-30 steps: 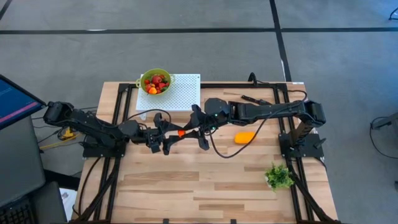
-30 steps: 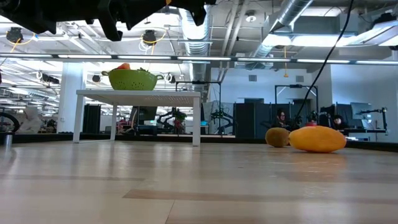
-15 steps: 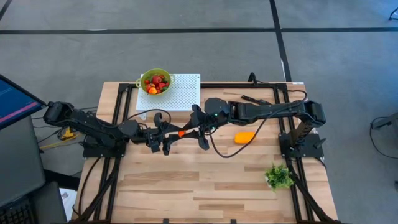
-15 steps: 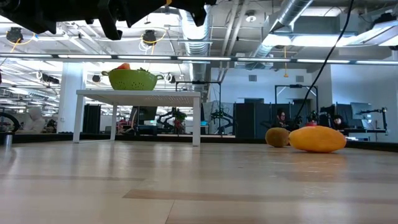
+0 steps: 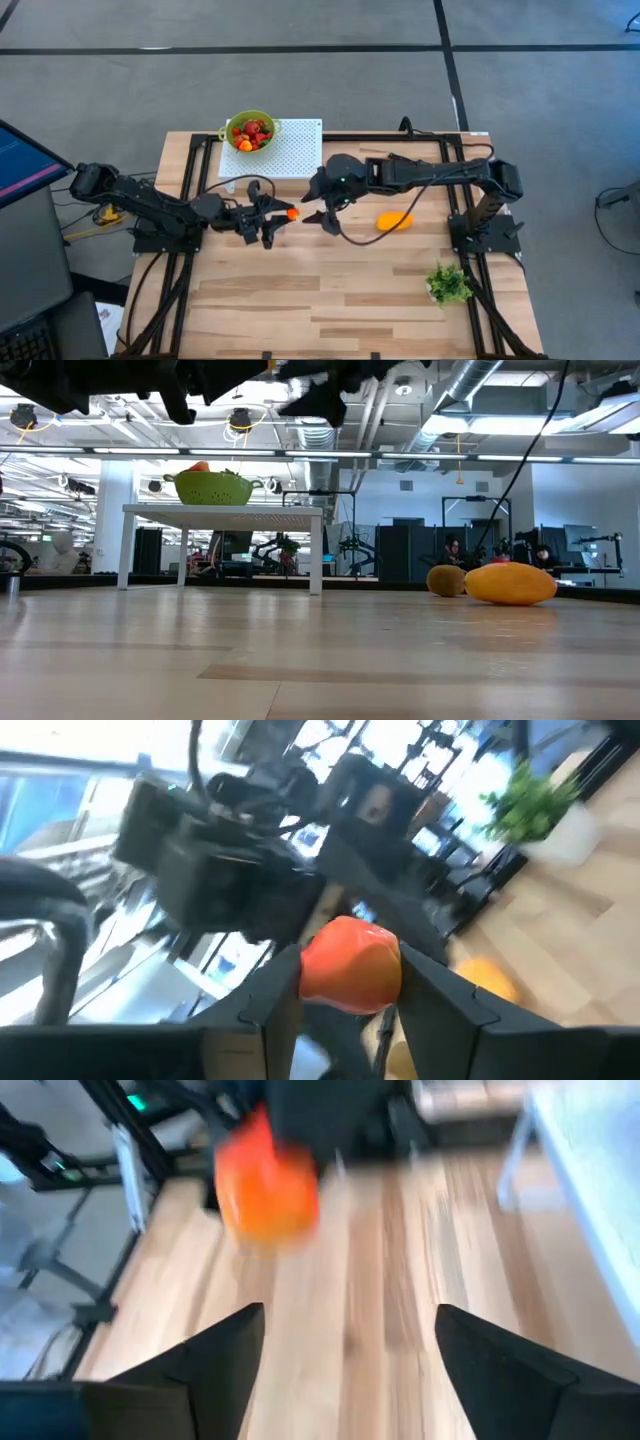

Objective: Pick & Place Fruit
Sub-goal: Put the peach into the green strainer bowl on the shelf

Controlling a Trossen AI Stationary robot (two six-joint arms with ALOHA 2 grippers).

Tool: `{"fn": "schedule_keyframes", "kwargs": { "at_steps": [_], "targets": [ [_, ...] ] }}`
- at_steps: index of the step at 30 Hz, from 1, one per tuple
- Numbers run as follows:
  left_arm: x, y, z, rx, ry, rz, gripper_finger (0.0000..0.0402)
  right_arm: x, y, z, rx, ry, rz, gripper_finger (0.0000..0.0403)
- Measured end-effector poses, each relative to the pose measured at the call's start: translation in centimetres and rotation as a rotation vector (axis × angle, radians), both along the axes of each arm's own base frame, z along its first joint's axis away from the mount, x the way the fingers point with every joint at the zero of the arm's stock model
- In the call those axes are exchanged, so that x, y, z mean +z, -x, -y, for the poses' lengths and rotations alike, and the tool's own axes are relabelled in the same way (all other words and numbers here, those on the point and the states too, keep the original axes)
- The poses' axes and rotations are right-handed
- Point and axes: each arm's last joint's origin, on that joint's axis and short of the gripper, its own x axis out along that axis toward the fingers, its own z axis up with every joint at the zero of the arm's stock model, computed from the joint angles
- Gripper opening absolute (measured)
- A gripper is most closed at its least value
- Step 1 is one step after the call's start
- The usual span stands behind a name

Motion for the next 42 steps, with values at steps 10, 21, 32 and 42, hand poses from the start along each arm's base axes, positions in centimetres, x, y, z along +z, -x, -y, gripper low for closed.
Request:
{"fn": "schedule_keyframes", "kwargs": {
  "at_steps": [10, 21, 32, 42],
  "targets": [
    [0.2, 0.4, -4.1, 0.576, 0.081, 0.025, 0.0142, -4.0, 2.8, 1.6, -0.258, -0.034, -0.429, 0.0296],
    [0.2, 2.2, -11.5, 0.923, 0.380, 0.234, 0.0143, -4.1, 2.8, 1.3, -0.290, -0.016, -0.438, 0.0296],
    [-0.4, 2.6, -12.2, 1.036, 0.466, 0.264, 0.0143, -3.9, 2.6, 1.4, -0.290, -0.019, -0.408, 0.0296],
    [-0.4, 2.6, -12.1, 1.045, 0.439, 0.242, 0.0179, -4.0, 2.5, 1.4, -0.291, -0.019, -0.408, 0.0296]
  ]
}}
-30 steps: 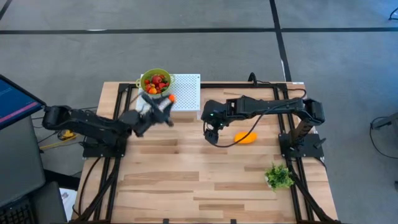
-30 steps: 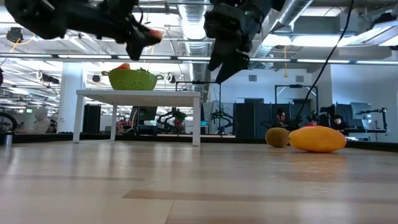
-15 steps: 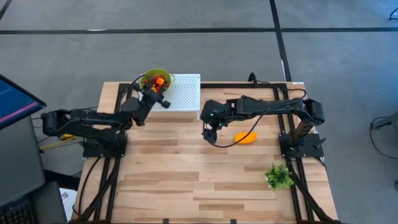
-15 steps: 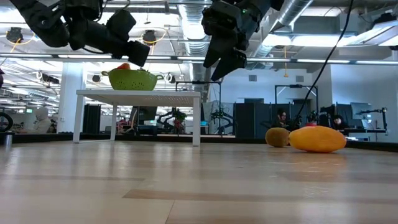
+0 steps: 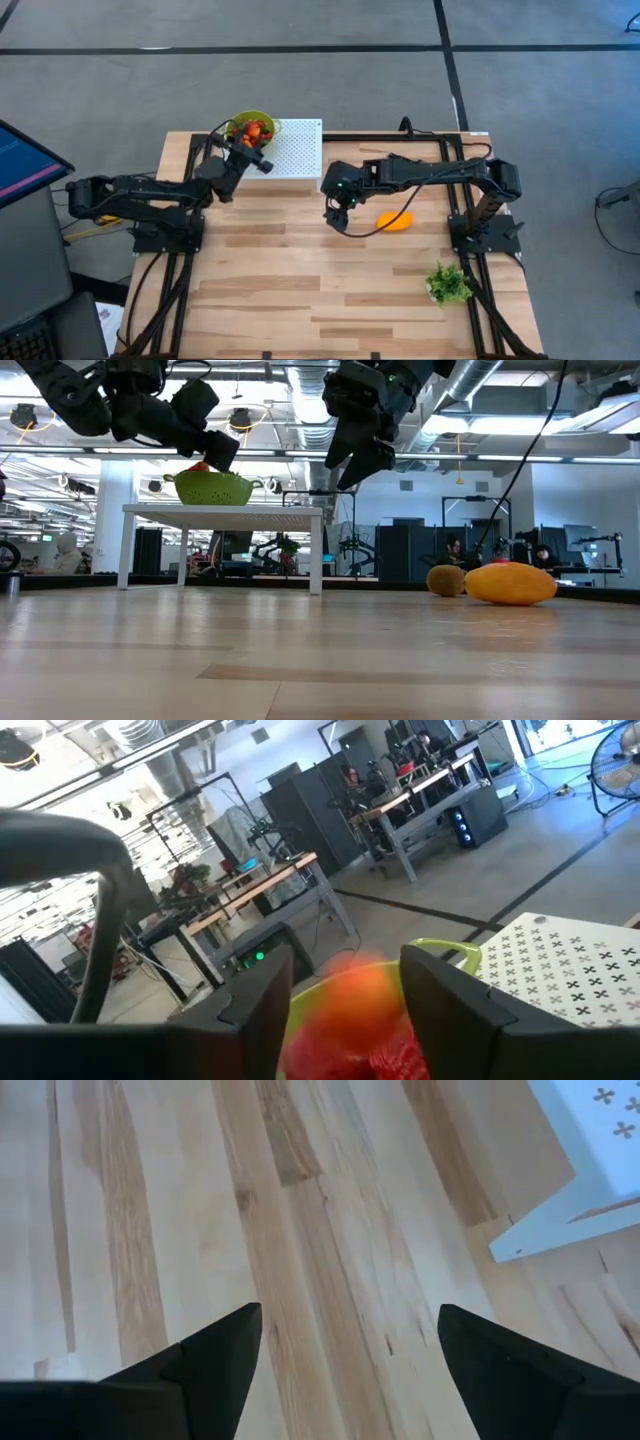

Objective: Pick & Place Fruit
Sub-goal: Put the peach into the green strainer bowl on the shelf, then put the mango into the green strainer bowl on the shelf

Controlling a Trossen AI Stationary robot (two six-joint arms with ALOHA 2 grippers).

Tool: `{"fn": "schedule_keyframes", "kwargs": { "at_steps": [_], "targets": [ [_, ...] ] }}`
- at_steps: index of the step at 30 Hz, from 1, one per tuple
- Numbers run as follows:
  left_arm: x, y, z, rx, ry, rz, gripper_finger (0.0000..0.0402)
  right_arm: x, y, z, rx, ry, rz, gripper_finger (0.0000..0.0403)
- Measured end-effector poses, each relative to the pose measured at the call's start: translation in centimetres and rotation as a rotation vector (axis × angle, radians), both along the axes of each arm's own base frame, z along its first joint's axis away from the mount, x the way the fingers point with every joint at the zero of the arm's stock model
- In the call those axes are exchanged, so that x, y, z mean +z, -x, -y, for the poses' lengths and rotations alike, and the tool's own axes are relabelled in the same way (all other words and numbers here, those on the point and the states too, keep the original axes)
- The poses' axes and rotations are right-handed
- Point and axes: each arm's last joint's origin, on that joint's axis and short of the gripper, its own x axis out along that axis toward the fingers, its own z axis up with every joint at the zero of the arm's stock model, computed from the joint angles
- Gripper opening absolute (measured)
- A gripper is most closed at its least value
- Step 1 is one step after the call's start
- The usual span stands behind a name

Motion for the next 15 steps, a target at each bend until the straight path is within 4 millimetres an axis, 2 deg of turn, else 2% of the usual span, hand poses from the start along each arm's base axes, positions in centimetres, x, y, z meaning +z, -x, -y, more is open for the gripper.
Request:
{"fn": "schedule_keyframes", "kwargs": {
  "at_steps": [10, 12, 15],
  "targets": [
    [0.0, 0.0, 0.1, 0.014, 0.003, 0.003, 0.0245, 0.0, 0.0, 0.0, 0.001, 0.000, -0.001, 0.0296],
    [0.2, 0.0, 0.6, -0.004, 0.000, 0.015, 0.0250, 0.0, 0.0, 0.0, 0.000, 0.000, -0.001, 0.0296],
    [1.2, -0.1, 2.5, -0.101, -0.005, 0.091, 0.0251, 0.0, 0.0, 0.0, 0.001, 0.000, -0.002, 0.0296]
  ]
}}
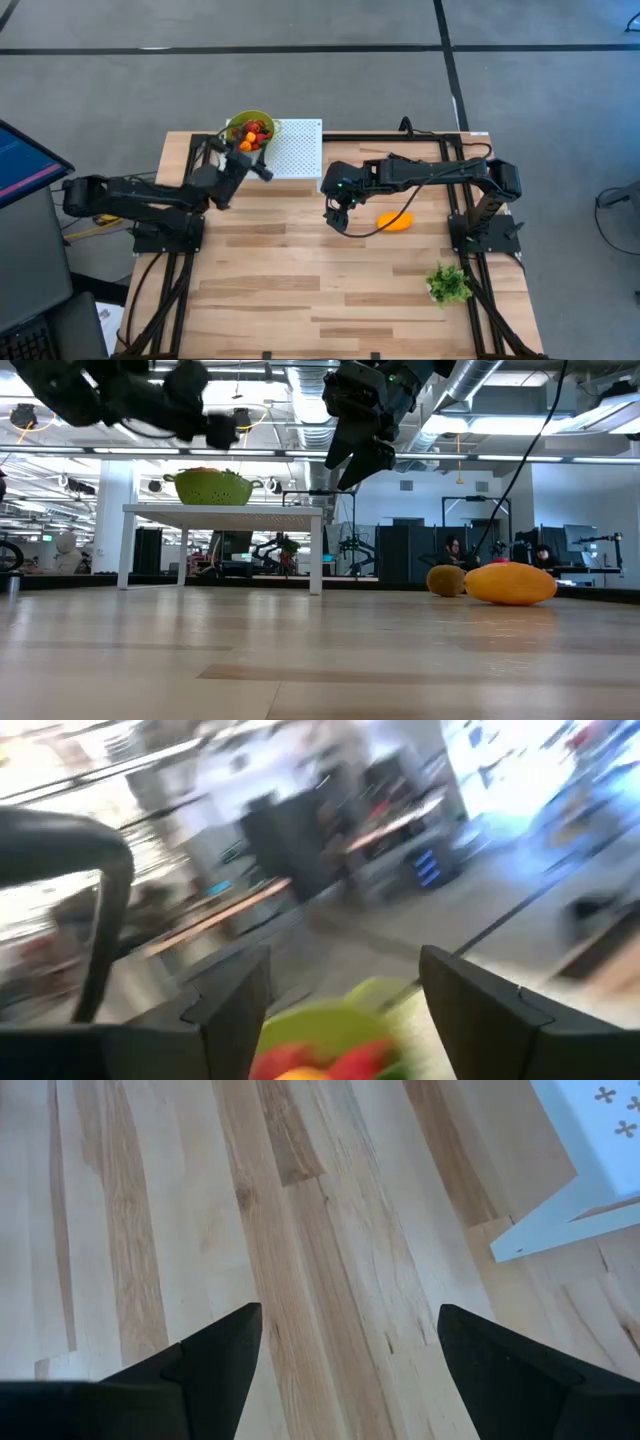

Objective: Pick & Place Fruit
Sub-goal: Put the mango into the green strainer bowl on the shelf

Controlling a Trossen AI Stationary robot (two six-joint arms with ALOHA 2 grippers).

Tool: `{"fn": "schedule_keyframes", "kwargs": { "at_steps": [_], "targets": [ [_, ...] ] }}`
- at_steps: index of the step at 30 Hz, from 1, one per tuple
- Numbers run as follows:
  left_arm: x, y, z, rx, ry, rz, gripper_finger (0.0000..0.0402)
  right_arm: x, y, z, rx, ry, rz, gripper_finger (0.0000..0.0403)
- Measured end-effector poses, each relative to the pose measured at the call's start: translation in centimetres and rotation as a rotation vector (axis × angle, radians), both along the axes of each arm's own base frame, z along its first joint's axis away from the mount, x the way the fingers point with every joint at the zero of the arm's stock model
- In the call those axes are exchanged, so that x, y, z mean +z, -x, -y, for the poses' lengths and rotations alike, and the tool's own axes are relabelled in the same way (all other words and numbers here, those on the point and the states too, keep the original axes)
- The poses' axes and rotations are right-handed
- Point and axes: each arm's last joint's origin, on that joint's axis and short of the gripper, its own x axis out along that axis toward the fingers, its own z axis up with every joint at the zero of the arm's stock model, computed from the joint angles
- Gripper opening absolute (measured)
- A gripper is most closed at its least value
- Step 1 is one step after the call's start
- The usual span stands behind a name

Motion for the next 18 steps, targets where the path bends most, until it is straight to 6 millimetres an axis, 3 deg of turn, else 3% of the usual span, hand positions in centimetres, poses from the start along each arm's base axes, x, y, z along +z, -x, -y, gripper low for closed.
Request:
{"fn": "schedule_keyframes", "kwargs": {
  "at_steps": [5, 9, 14, 18],
  "targets": [
    [1.9, 0.2, 4.5, -0.406, -0.015, 0.158, 0.0243, 0.0, 0.1, 0.4, -0.019, 0.014, -0.004, 0.0296],
    [2.3, 0.5, 8.3, -0.792, 0.088, 0.265, 0.0236, -0.1, 0.1, 0.4, -0.023, 0.018, -0.012, 0.0296],
    [0.7, 0.1, 11.9, -1.225, 0.184, 0.128, 0.0226, -0.3, 0.5, 0.5, -0.033, 0.028, -0.057, 0.0296],
    [-1.0, -0.6, 13.3, -1.341, 0.223, 0.004, 0.0219, -0.8, 1.4, 0.7, -0.071, 0.062, -0.160, 0.0296]
  ]
}}
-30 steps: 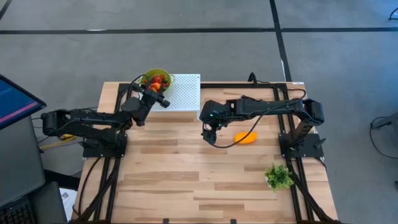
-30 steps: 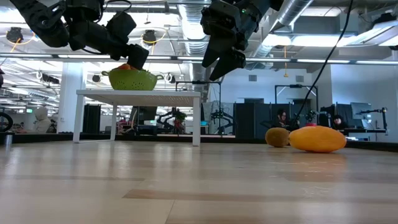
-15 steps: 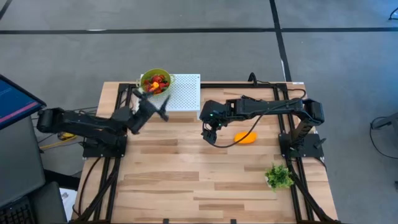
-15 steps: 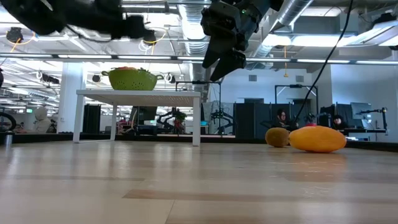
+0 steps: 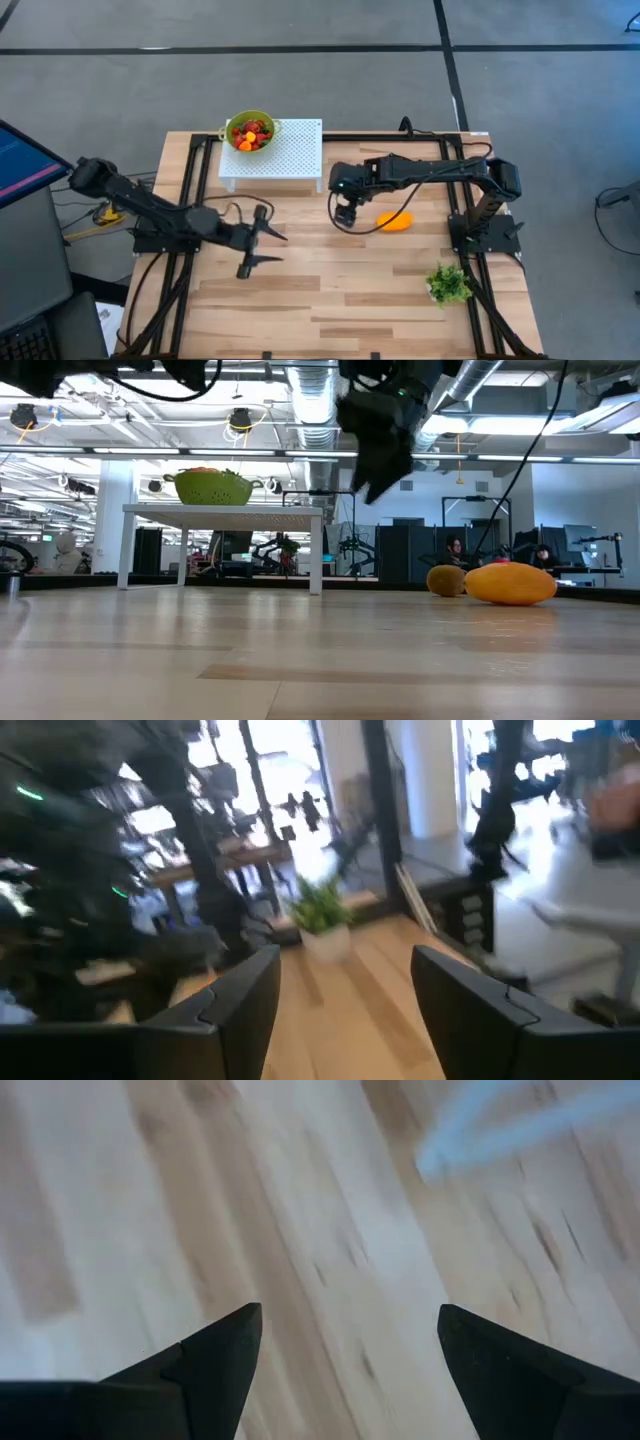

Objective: Pick & Place Fruit
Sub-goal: Put the mango into the green strainer bowl on the shelf

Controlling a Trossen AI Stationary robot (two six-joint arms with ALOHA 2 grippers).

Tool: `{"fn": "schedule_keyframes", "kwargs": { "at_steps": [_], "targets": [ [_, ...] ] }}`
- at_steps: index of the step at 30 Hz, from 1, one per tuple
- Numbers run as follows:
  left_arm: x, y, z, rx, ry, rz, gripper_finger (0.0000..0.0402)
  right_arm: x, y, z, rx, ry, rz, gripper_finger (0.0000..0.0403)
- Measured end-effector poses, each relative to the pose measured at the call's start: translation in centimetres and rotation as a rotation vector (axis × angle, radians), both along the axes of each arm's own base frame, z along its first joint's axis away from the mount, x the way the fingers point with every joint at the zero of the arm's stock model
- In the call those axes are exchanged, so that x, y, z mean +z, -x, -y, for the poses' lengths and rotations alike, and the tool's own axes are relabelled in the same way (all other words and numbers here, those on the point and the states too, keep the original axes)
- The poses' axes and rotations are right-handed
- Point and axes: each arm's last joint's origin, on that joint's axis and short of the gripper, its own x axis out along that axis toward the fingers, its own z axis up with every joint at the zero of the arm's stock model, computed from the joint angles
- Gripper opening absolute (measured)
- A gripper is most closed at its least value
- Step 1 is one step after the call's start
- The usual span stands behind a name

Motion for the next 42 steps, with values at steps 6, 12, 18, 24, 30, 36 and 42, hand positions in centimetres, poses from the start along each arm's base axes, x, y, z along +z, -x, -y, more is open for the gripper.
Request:
{"fn": "schedule_keyframes", "kwargs": {
  "at_steps": [6, 12, 18, 24, 30, 36, 42],
  "targets": [
    [-2.7, -1.4, 0.5, -0.003, -0.044, -0.132, 0.0213, -0.8, 2.3, -1.1, -0.043, 0.056, -0.266, 0.0296],
    [-5.4, -2.5, 0.9, 0.001, -0.040, -0.255, 0.0213, -0.9, 3.3, -2.8, -0.029, 0.123, -0.374, 0.0296],
    [-6.3, -2.8, 1.0, 0.002, -0.054, -0.289, 0.0213, -2.8, 4.8, -3.6, -0.031, 0.127, -0.491, 0.0292],
    [-6.2, -2.8, 1.0, 0.002, -0.049, -0.278, 0.0213, -7.3, 8.7, -3.4, -0.056, 0.132, -0.724, 0.0283],
    [-6.0, -2.9, 1.0, 0.002, -0.043, -0.259, 0.0213, -9.6, 10.2, -2.9, -0.055, 0.124, -0.752, 0.0282],
    [-5.7, -2.9, 1.0, 0.001, -0.036, -0.237, 0.0213, -9.9, 10.0, -2.5, -0.047, 0.170, -0.721, 0.0282],
    [-5.7, -2.9, 1.0, 0.001, -0.035, -0.235, 0.0213, -9.9, 9.9, -2.0, -0.038, 0.219, -0.716, 0.0282]
  ]
}}
